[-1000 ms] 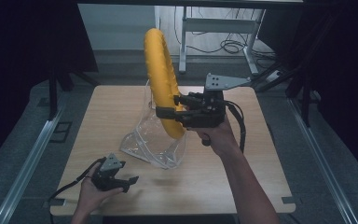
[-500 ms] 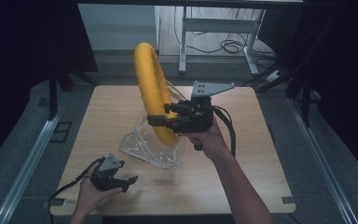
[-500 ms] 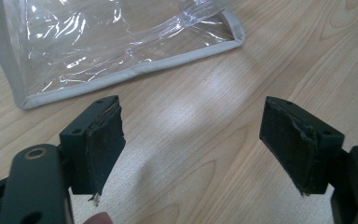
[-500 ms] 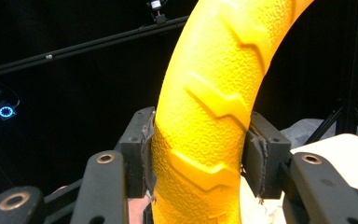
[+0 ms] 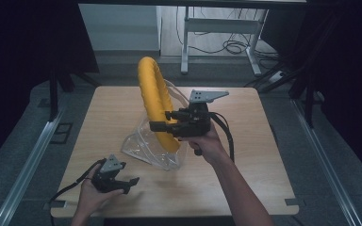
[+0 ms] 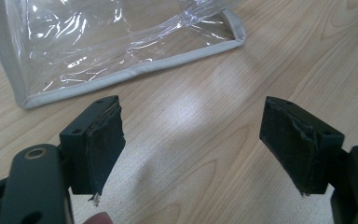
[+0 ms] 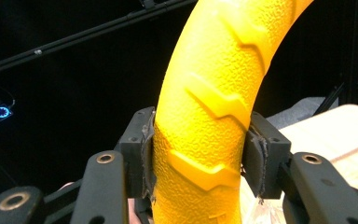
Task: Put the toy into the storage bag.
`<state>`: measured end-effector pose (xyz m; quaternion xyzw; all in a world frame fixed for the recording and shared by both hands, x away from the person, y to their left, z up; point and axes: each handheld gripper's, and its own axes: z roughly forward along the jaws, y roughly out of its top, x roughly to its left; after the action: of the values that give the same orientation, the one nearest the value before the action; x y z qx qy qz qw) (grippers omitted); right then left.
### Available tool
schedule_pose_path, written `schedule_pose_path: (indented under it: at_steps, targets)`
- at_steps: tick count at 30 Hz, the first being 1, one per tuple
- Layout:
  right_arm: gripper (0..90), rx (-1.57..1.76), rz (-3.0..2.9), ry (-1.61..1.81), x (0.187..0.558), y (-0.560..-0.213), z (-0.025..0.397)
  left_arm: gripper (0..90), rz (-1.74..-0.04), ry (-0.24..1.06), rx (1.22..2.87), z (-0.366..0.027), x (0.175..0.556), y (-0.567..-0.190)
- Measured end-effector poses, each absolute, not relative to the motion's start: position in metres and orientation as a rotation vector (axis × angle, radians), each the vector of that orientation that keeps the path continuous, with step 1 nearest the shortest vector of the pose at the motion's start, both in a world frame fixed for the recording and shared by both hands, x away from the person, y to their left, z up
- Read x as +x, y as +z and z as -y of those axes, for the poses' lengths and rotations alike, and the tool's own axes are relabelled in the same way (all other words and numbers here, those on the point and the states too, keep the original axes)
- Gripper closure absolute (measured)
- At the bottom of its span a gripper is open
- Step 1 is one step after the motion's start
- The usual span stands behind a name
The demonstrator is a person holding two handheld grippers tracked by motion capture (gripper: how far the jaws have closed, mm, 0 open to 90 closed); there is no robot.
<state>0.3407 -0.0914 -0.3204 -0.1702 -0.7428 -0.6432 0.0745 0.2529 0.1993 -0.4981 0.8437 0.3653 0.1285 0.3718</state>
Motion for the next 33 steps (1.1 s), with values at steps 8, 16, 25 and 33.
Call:
schedule_pose_path:
  at_steps: [8,16,25,33]
  targets:
    - [50.5,-0.569,2.220,-1.883,0.352,-0.344,0.089,21.5,-0.933,0.330,2.163,-0.199,0.253,-0.498]
    - [50.4,-0.620,2.208,-1.835,0.360,-0.363,0.089,21.6,-0.931,0.331,2.163,-0.199,0.253,-0.499]
    - [50.2,-0.617,2.201,-1.800,0.364,-0.376,0.088,21.5,-0.932,0.332,2.164,-0.199,0.253,-0.499]
    - [49.0,-0.674,2.235,-1.799,0.367,-0.383,0.092,21.5,-0.929,0.329,2.171,-0.199,0.254,-0.499]
